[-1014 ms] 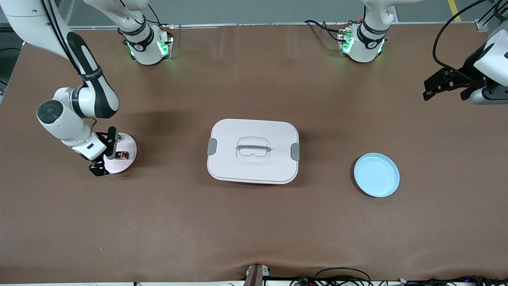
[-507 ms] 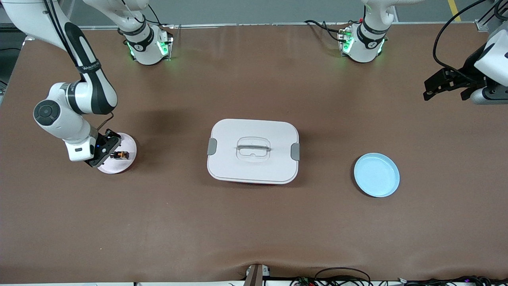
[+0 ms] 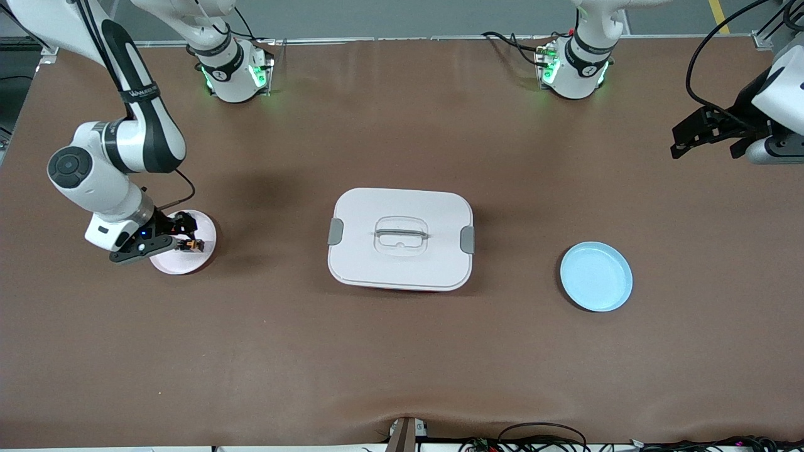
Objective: Transfer orange switch to right arm and place
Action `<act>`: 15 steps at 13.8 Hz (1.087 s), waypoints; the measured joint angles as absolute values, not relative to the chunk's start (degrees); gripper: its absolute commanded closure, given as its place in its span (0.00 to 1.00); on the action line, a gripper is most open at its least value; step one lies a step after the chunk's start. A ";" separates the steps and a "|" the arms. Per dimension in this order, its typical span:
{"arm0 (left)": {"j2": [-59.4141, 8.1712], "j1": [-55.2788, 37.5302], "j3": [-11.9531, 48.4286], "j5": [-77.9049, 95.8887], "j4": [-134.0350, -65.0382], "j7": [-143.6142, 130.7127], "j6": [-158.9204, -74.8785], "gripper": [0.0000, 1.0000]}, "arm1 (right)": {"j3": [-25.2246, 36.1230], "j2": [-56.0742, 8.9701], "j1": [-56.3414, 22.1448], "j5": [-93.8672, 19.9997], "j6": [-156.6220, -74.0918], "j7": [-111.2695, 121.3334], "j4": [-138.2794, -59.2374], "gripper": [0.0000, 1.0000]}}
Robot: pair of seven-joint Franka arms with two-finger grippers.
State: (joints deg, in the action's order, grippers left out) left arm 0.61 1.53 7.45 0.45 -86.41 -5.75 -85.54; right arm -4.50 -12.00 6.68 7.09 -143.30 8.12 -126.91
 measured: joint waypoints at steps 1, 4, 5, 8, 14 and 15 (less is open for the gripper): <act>0.61 1.54 7.45 0.45 -86.42 -5.75 -85.54 0.00 | -4.61 -11.89 6.57 7.09 -142.78 2.94 -126.57 0.00; 0.61 1.54 7.45 0.45 -86.42 -5.75 -85.54 0.00 | -4.67 -10.95 6.32 7.08 -136.22 -2.15 -123.86 0.00; 0.61 1.54 7.45 0.45 -86.42 -5.75 -85.54 0.00 | -4.68 -10.31 6.21 7.06 -133.59 -2.51 -122.42 0.00; 0.61 1.56 7.45 0.45 -86.42 -5.75 -85.54 0.00 | -4.79 -8.12 5.23 6.87 -124.28 -3.08 -116.05 0.00; 0.61 1.55 7.45 0.45 -86.42 -5.75 -85.54 0.00 | -4.86 -6.50 3.01 0.69 -103.35 -3.86 -96.60 0.00; 0.61 1.55 7.45 0.45 -86.42 -5.75 -85.54 0.00 | -4.83 -6.48 3.02 0.63 -101.58 -3.86 -94.37 0.00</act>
State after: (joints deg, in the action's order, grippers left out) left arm 0.61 1.55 7.45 0.45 -86.42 -5.75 -85.54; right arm -4.83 -6.48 3.02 0.63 -101.58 -3.86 -94.37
